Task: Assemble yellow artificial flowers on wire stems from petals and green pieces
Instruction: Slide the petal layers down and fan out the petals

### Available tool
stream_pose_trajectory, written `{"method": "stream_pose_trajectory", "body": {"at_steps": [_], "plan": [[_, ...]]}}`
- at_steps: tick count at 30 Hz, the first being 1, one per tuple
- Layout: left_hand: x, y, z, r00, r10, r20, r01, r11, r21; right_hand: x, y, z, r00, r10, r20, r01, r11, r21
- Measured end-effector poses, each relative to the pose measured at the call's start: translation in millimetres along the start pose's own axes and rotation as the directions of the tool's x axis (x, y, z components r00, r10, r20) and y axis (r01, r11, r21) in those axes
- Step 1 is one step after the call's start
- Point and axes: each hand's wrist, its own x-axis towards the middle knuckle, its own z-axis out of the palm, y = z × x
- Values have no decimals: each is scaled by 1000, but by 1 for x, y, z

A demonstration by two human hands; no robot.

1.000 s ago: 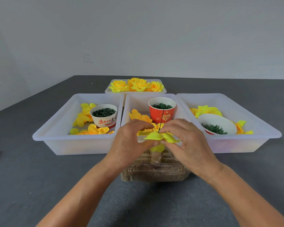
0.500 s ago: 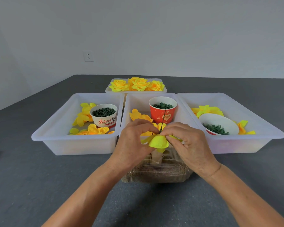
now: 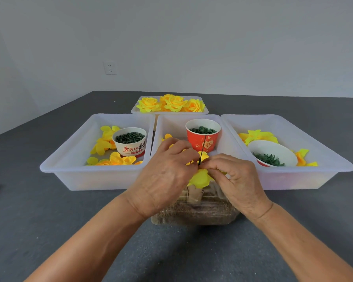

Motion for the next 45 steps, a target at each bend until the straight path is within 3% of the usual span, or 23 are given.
{"method": "stream_pose_trajectory", "body": {"at_steps": [5,9,14,20,24,34,41,45], "plan": [[0,-2,-4,991,6,136,-5,1000,-3,-2,0,0,1000,19,-7,-19,1000,7],[-11,-10,-10,943,-125,309,194,959,-204,-8,-3,-6,974,218,65,-225,967,122],[-2,-10,-9,906,-304,294,422,689,-589,1,-8,-9,941,323,96,-337,915,224],[9,-7,11,786,-537,305,582,478,-658,-4,-5,-8,918,381,106,-394,904,164],[9,-7,16,758,-565,326,594,389,-705,-6,-3,-9,914,393,102,-405,900,159],[13,-12,12,833,-464,300,533,529,-661,-6,1,-20,916,388,102,-399,908,130],[16,-12,12,830,-457,320,538,500,-679,-7,5,-31,901,428,70,-433,892,128],[12,-9,18,787,-518,334,572,410,-710,-5,7,-30,895,446,29,-444,879,174]]}}
